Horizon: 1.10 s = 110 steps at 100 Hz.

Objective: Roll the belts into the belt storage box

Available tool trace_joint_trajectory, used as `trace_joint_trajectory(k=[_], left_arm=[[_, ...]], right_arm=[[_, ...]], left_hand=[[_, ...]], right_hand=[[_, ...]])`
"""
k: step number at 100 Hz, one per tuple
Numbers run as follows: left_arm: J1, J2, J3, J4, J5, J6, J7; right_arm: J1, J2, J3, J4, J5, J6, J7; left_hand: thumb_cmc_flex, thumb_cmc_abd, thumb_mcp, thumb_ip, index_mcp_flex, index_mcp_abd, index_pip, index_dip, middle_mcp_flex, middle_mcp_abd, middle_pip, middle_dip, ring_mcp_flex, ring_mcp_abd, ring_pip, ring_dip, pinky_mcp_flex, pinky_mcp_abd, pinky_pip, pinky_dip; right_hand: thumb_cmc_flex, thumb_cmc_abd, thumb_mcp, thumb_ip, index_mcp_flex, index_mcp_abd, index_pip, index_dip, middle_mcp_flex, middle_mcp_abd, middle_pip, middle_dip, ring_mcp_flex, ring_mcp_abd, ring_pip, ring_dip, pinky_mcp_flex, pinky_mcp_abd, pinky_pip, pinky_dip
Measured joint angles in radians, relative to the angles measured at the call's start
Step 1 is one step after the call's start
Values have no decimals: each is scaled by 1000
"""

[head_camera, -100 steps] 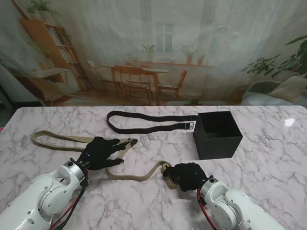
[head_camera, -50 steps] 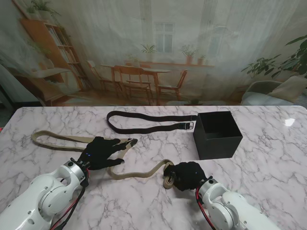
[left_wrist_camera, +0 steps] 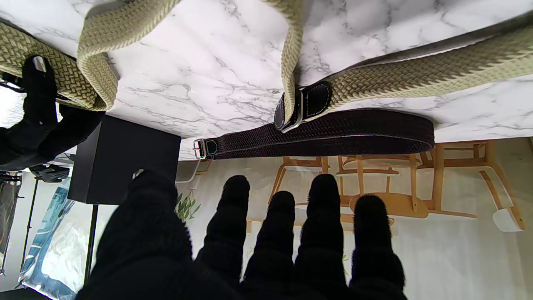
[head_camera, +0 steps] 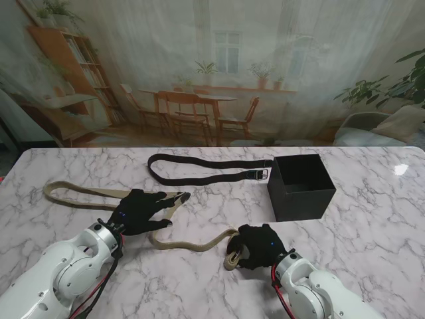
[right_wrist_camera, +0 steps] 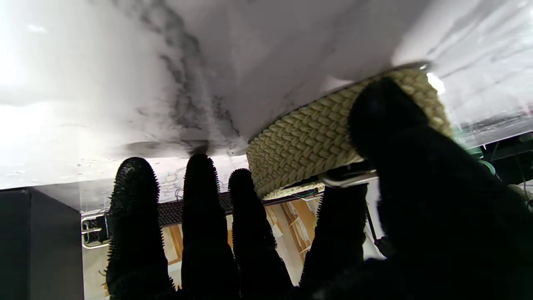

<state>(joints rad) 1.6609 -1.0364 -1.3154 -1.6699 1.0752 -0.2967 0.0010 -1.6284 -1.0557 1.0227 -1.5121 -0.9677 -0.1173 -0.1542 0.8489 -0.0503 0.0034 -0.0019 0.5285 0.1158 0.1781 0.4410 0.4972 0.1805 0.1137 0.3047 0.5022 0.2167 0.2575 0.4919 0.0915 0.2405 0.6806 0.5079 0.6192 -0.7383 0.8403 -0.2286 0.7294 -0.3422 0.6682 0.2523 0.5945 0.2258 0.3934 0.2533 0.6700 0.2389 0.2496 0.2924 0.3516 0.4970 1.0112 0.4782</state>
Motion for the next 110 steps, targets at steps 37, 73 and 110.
trace_joint_trajectory(k=[37,73,110], left_arm=[[-2,0,1,5,0,-2,4],[-3,0,1,7,0,-3,5],[-6,0,4,11,-2,-5,6]], right_arm=[[0,-8,-10,15,-4,16,-47],[8,-16,-11,19,7,42,-59],[20,-16,-15,43,-31,44,-114]], left_hand=[[0,0,0,0,0,0,0,0,0,0,0,0,0,0,0,0,0,0,0,0],[0,0,0,0,0,0,0,0,0,0,0,0,0,0,0,0,0,0,0,0],[0,0,0,0,0,0,0,0,0,0,0,0,0,0,0,0,0,0,0,0]], right_hand=[[-62,0,-52,-15,40,0,22,-8,154,3,-43,-22,76,-63,-16,-7,2,-2,10,-14],[-88,-1,-96,-59,-11,0,235,12,328,3,0,123,183,-91,-21,2,67,-31,63,-5],[-88,5,-62,-60,-136,38,66,76,488,-56,189,206,317,-120,-18,109,120,-77,113,23]])
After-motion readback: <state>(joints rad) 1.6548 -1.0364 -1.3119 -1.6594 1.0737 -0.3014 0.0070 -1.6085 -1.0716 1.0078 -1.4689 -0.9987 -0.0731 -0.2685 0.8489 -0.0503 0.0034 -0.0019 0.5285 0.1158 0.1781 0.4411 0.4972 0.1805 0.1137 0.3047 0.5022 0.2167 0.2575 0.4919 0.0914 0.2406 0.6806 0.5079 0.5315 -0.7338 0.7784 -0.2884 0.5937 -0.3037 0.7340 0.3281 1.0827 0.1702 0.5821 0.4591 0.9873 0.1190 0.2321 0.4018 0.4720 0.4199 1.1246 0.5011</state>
